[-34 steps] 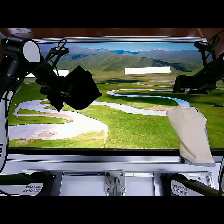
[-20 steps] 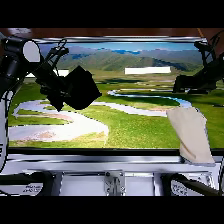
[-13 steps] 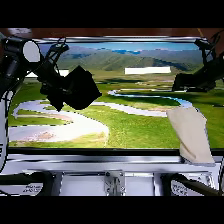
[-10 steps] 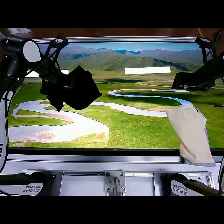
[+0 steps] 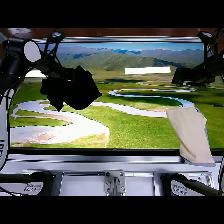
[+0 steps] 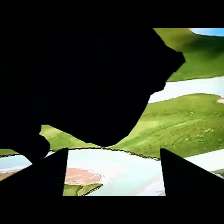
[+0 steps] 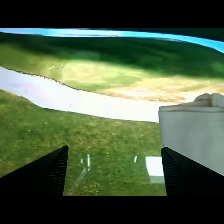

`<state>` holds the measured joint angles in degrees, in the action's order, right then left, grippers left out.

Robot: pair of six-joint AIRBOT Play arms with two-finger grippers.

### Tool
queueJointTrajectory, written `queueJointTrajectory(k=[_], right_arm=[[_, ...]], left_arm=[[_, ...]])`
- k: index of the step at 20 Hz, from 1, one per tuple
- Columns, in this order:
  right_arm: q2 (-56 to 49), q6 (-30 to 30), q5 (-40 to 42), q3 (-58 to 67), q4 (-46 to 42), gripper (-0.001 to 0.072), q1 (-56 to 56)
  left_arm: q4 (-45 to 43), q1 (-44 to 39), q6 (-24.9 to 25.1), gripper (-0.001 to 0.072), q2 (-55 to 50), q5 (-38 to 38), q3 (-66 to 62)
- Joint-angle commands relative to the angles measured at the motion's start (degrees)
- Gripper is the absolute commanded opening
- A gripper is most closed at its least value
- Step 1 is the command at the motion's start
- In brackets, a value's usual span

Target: Fold the shirts.

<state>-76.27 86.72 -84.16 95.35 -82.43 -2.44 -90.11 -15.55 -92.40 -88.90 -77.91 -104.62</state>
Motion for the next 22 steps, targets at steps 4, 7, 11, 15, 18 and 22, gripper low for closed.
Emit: queueJointTrajectory(k=[4, 7, 11, 15, 18, 22], right_arm=[[-0.72, -0.28, 1.73, -0.96, 0.07, 0.0696, 0.04], [-1.03, -0.35, 1.99, -3.56, 0.07, 0.0696, 0.04], [-1.68, -0.37, 3.93, -7.89, 0.04, 0.0696, 0.04], [-3.45, -0.44, 5.09, -9.53, -0.57, 0.0696, 0.04], [-4.9, -0.42, 5.18, -9.53, -0.42, 0.0696, 0.04], [-5.84, -0.42, 4.81, -9.53, -0.46, 0.0696, 0.04]], left_arm=[[-0.68, 13.53, -7.91, 0.072, -7.1, 3.96, -0.07], [2.71, 15.78, -7.96, 0.072, -13.22, 6.38, -0.07], [14.51, 14.56, -7.13, 0.072, -20.5, 13.07, -0.07], [15.61, 12.63, -8.0, 0.072, -25.44, 13.88, -0.07], [15.76, 11.58, -8.04, 0.0719, -26.49, 14.29, -0.07], [15.78, 11.61, -11.37, 0.0159, -27.3, 12.87, -0.07]])
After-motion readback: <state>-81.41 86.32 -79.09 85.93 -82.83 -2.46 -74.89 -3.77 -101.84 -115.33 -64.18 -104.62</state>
